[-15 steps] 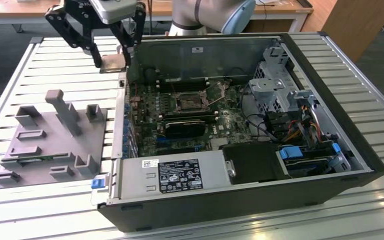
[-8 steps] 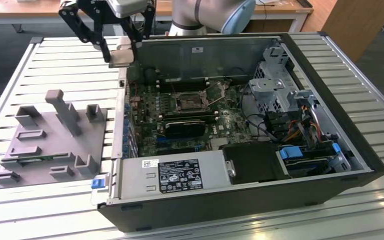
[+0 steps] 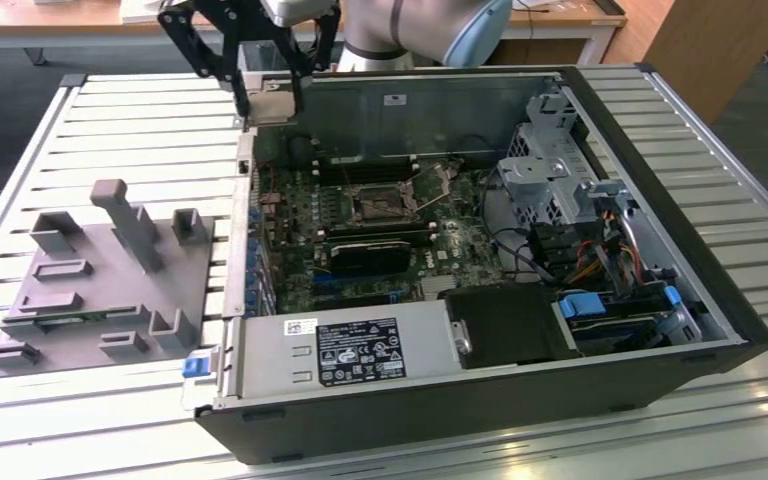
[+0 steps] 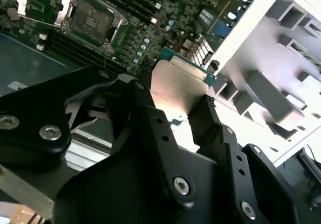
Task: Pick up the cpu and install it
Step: 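Pick up the cpu and move it towards the insertion slot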
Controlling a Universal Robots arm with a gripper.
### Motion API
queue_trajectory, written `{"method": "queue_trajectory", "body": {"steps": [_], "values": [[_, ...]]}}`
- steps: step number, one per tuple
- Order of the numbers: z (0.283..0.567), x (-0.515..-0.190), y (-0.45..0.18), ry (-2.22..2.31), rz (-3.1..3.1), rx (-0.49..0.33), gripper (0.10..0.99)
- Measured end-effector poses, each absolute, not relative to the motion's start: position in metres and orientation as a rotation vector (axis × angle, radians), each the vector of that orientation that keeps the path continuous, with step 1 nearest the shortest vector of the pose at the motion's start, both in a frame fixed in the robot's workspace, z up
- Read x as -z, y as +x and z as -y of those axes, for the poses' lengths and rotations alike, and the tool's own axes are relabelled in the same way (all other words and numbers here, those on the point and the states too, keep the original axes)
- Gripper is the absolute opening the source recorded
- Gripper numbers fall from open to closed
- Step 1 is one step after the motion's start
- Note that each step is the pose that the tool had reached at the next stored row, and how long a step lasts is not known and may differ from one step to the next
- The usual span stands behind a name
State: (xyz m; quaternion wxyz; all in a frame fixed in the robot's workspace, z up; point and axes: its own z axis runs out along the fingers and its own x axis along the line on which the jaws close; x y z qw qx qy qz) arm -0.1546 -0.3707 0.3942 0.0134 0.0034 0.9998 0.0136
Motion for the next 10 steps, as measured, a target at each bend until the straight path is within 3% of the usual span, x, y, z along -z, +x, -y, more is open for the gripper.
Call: {"method": "queue_trajectory", "body": {"steps": [10], "values": [[0.363, -0.386, -0.113, 0.011, -3.117, -0.042, 0.541]]}}
